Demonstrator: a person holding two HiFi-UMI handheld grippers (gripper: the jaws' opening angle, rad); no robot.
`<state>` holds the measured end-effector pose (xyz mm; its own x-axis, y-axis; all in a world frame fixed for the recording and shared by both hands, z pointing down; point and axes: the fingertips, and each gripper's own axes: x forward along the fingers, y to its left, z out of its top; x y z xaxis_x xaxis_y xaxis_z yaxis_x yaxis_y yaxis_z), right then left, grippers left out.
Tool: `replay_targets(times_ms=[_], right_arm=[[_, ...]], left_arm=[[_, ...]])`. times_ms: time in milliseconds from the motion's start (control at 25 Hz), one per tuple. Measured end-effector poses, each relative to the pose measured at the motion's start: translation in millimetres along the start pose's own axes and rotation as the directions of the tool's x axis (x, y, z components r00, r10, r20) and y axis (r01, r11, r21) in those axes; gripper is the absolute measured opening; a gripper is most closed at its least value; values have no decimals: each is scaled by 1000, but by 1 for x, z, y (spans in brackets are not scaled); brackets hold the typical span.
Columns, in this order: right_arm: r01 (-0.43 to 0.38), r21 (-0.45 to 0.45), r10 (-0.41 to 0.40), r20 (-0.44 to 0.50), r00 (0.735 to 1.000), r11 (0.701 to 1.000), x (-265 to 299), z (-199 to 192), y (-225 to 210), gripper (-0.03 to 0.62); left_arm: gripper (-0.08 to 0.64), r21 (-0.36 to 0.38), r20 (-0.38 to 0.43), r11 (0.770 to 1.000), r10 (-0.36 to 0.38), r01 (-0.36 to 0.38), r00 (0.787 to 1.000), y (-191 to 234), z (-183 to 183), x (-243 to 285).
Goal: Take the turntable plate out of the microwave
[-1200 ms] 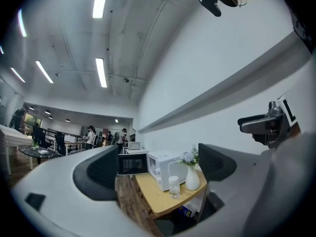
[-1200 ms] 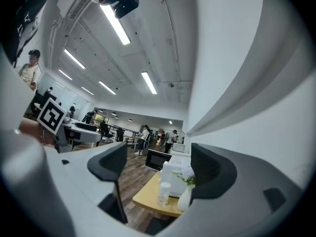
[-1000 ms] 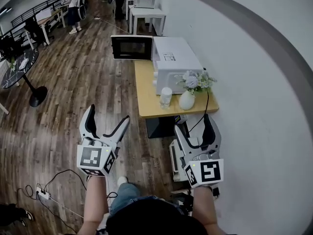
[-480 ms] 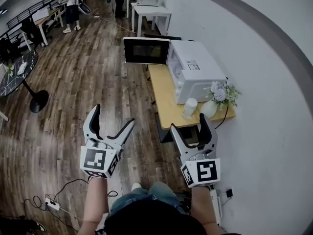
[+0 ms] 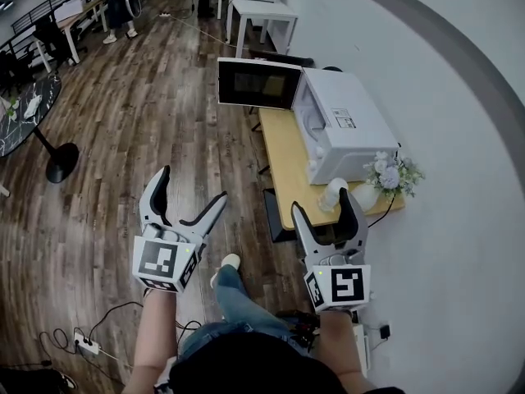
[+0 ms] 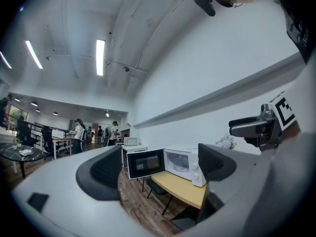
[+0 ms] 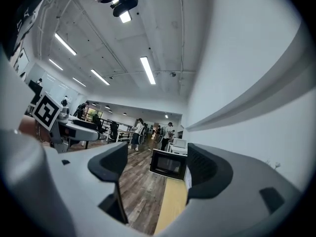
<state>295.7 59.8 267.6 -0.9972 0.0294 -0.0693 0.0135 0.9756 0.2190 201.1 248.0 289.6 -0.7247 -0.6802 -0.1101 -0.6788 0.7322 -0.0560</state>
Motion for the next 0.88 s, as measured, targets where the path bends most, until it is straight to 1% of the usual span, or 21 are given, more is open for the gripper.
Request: replay_targets(times_ms=[200,360,480,640,760,880], right_arm=[[37,14,-37,-24,999,999,54,-25,-14,387],[88,40,-86,-49,995,995,105,-47,-37,387],[132,55,-129,-60,990,990,141,-57,-57,387],[199,77,-193,-88,977,977,179,-73,-87,384],[235,64,-227,-111,968,970,197,-81,-104,382],[275,46,-268,-127,955,960,202,-82,-118,379]], left_arm=[[491,8,-32,997,-73,74,997,12,-22,60],[489,18,-69,986,-163,165,984,18,-43,123],[489,15,-92,968,-248,250,964,18,-52,176],[489,6,-108,935,-352,354,930,9,-61,243],[489,3,-112,913,-406,409,907,3,-69,280],[489,-18,-125,894,-446,448,886,-4,-77,306]])
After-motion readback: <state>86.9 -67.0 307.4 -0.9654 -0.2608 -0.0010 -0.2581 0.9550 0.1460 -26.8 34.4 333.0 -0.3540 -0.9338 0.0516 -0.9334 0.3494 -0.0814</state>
